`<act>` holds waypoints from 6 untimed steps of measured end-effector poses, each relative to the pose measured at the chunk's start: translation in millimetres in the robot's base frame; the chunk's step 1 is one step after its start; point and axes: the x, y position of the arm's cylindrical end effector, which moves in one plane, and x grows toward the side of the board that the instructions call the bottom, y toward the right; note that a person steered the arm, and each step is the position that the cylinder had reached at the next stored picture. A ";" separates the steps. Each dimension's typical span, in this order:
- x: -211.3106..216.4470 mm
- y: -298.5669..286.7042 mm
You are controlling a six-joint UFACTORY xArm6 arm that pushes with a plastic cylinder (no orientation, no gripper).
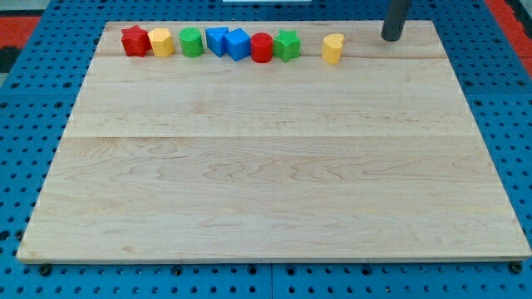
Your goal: Move the yellow heart to the center of the board
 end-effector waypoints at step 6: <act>-1.0 -91.8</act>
